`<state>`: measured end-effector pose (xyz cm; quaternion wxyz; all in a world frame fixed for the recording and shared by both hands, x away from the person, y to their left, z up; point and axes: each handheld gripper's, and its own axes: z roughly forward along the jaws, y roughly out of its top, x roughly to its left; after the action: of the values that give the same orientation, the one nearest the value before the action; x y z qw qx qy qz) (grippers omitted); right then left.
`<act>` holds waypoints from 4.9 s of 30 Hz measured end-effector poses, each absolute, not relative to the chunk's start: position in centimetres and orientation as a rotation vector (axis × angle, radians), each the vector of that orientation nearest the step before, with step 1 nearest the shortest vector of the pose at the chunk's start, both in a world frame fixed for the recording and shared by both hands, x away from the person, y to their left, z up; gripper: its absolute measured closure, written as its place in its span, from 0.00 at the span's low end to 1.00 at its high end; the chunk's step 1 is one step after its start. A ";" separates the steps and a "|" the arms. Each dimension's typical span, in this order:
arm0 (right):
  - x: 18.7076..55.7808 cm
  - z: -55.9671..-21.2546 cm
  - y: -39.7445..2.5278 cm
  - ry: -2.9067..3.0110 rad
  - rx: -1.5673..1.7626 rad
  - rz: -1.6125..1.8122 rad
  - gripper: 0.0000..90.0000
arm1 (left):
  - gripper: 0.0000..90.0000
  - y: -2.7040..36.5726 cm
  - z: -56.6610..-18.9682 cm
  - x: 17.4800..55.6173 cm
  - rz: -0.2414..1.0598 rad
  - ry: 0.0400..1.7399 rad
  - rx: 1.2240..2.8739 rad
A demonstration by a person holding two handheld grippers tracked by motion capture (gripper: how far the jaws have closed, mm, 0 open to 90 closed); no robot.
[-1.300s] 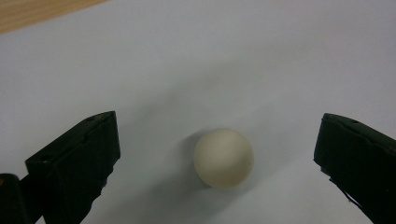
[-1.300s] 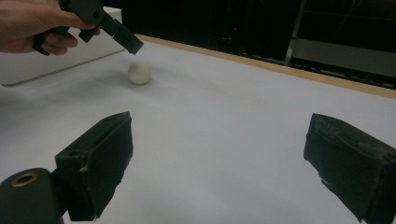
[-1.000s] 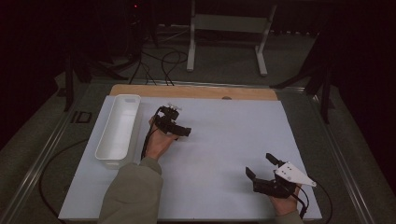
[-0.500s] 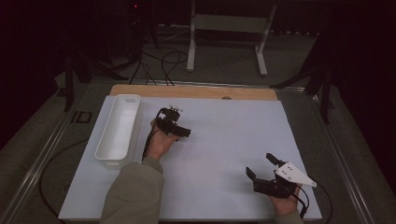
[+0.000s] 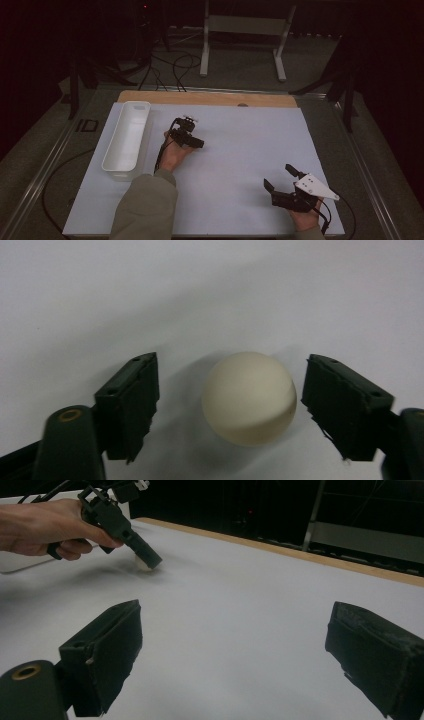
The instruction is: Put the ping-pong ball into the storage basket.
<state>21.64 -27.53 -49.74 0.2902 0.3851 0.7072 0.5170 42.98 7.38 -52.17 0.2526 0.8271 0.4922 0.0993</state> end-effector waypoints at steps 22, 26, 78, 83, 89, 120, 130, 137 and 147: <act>21.7 -49.8 -27.5 1.891 1.029 1.383 0.09 | 0.57 7.4 -52.3 42.9 0.262 1.319 2.266; 21.8 -49.9 -27.5 1.891 1.034 1.385 0.09 | 0.57 7.5 -52.3 43.0 0.262 1.327 2.264; 23.0 -50.0 -27.0 1.912 0.987 1.390 0.09 | 0.57 7.8 -47.6 41.2 0.276 1.263 2.271; 23.1 -50.1 -26.9 1.923 0.982 1.379 0.09 | 0.57 7.7 -47.0 41.1 0.283 1.266 2.269; 22.9 -50.2 -27.0 1.916 0.986 1.378 0.09 | 0.57 7.6 -46.7 41.0 0.282 1.267 2.275; 22.8 -50.3 -26.8 1.915 0.983 1.377 0.09 | 0.57 7.5 -44.5 39.7 0.302 1.309 2.284; 22.9 -50.3 -26.7 1.914 0.987 1.377 0.09 | 0.57 7.5 -43.9 39.4 0.312 1.324 2.284; 22.9 -50.3 -26.8 1.912 0.990 1.377 0.09 | 0.57 7.6 -43.6 39.3 0.312 1.338 2.279; 22.9 -50.3 -26.7 1.911 0.991 1.377 0.09 | 0.57 8.0 -42.9 39.1 0.307 1.349 2.287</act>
<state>22.90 -26.74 -50.29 0.2889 0.3712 0.7160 0.5158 39.10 8.02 -42.95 0.2325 0.8322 0.4909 0.1116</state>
